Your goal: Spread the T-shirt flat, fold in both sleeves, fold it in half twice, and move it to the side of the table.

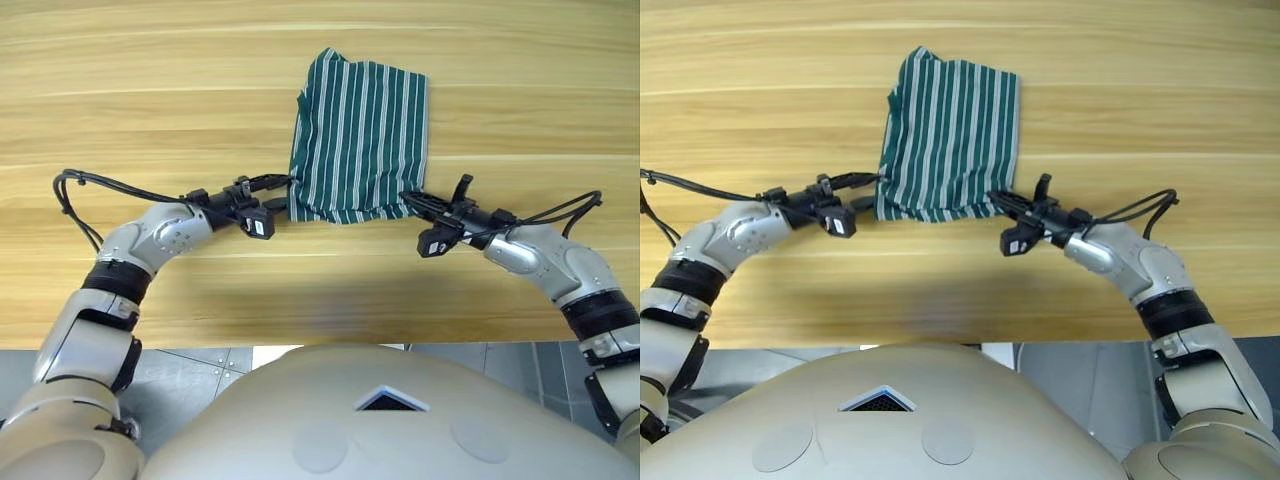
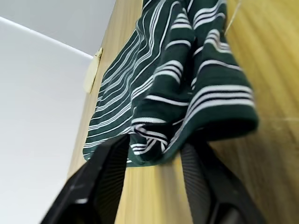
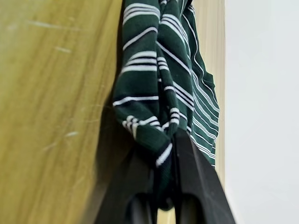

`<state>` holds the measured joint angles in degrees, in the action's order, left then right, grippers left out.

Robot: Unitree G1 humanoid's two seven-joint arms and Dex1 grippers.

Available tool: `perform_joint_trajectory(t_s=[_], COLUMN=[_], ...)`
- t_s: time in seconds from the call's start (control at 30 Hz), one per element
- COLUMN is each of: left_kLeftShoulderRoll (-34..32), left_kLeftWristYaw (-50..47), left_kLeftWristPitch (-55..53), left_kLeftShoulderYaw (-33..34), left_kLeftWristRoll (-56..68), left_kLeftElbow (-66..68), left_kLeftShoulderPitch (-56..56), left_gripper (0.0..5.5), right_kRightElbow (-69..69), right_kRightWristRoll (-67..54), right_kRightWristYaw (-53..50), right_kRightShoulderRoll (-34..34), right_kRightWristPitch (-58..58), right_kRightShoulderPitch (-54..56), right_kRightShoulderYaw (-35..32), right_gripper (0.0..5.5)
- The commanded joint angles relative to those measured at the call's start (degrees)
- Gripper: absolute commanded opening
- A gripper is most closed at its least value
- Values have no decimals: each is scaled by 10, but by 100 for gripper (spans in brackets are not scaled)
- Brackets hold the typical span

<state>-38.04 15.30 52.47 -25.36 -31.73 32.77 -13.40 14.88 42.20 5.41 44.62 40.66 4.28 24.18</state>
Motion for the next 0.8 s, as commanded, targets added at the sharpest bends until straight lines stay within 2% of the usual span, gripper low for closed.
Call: perform_joint_trajectory(t_s=[0.03, 0.2, 0.33, 0.63, 0.8], left_kLeftShoulderRoll=[-8, -19, -8, 40, 39], left_kLeftWristYaw=[23, 13, 28, 1, -22], left_kLeftWristPitch=[-4, -2, 20, 32, 40], left_kLeftShoulderYaw=[-1, 0, -16, -43, -45], left_kLeftWristRoll=[13, -4, -3, -46, -60], left_kLeftElbow=[-12, -54, -57, 37, 61], left_kLeftShoulderPitch=[24, 48, 38, -42, -53], left_gripper=[252, 306, 307, 307, 307], right_kRightElbow=[23, 27, 35, 49, 54], right_kRightWristRoll=[23, 23, 24, 27, 28], right_kRightWristYaw=[9, 7, 6, -2, -6], right_kRightShoulderRoll=[1, 3, -1, -8, -9], right_kRightWristPitch=[-5, -2, -1, -1, 0], right_kRightShoulderPitch=[-8, -9, -5, 1, 5], right_kRightShoulderYaw=[12, 11, 14, 17, 20], right_gripper=[20, 20, 20, 20, 20])
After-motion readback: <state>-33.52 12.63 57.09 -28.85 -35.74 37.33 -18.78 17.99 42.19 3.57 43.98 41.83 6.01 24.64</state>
